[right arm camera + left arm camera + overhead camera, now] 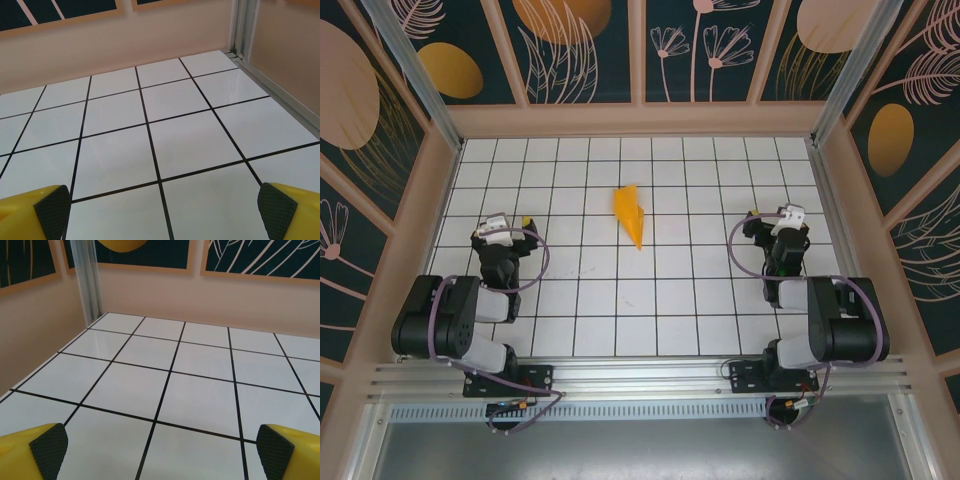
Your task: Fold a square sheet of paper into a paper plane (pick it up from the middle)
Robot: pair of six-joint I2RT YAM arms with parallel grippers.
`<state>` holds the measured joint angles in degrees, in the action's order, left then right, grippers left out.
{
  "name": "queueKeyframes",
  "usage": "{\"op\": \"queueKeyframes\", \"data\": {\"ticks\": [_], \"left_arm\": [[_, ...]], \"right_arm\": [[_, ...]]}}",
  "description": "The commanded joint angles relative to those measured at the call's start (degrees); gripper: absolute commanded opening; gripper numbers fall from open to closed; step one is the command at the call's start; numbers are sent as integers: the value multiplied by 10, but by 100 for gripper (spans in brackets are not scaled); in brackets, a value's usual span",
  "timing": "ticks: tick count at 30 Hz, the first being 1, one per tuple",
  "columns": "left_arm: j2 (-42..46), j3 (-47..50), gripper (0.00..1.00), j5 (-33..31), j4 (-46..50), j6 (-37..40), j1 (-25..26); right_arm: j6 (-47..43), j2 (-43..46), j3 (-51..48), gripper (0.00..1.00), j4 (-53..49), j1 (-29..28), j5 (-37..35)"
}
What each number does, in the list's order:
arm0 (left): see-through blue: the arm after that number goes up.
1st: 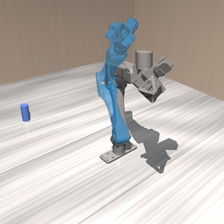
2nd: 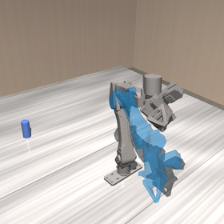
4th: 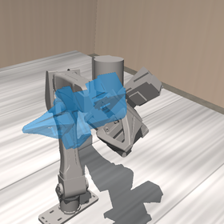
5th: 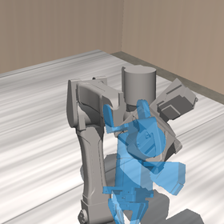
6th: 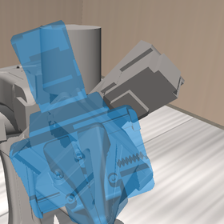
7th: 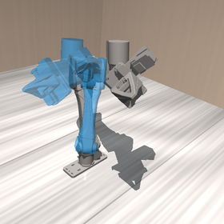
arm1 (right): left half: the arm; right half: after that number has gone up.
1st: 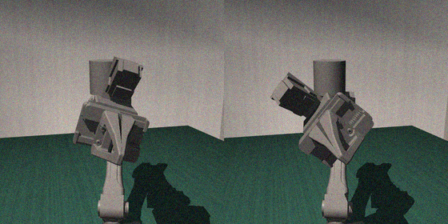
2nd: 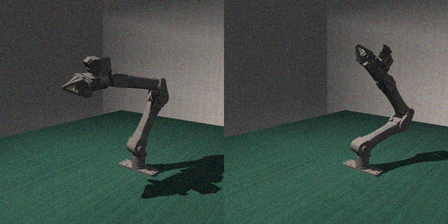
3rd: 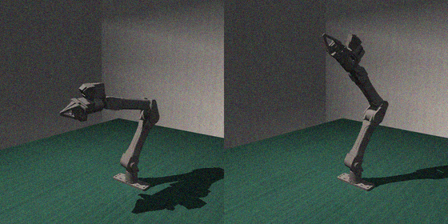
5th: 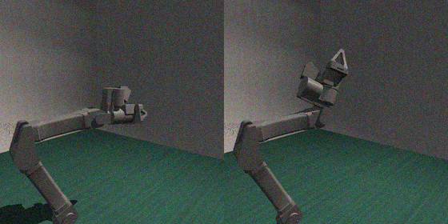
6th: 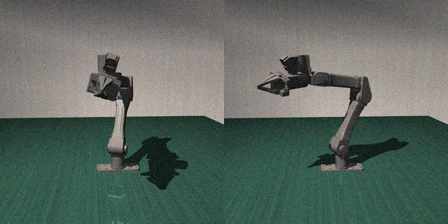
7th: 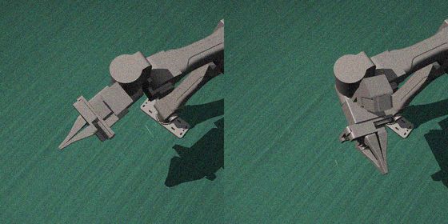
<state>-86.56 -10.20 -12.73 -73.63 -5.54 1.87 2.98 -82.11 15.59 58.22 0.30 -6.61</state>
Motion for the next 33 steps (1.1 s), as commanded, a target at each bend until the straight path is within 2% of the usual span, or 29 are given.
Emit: {"op": "queueKeyframes", "data": {"ticks": [1,10,14,17,21,23,33], "left_arm": [[-19,-13,99,9,-62,7,-5],[-18,-20,98,11,-45,8,-5],[-17,-3,99,-24,-78,-2,-5],[-18,10,99,-3,-103,7,-5],[-18,2,99,7,-86,10,-5],[-18,-15,99,-18,-54,1,-5],[-19,-14,98,-20,-59,1,-4]], "right_arm": [[-15,-25,-1,99,65,4,25],[-19,-58,-18,99,121,12,55],[-19,-58,-18,99,120,13,55],[-19,-58,-18,99,121,13,55],[-19,-58,-18,99,121,13,55],[-19,-58,-17,99,121,13,55],[-19,-58,-18,99,121,12,55]]}}
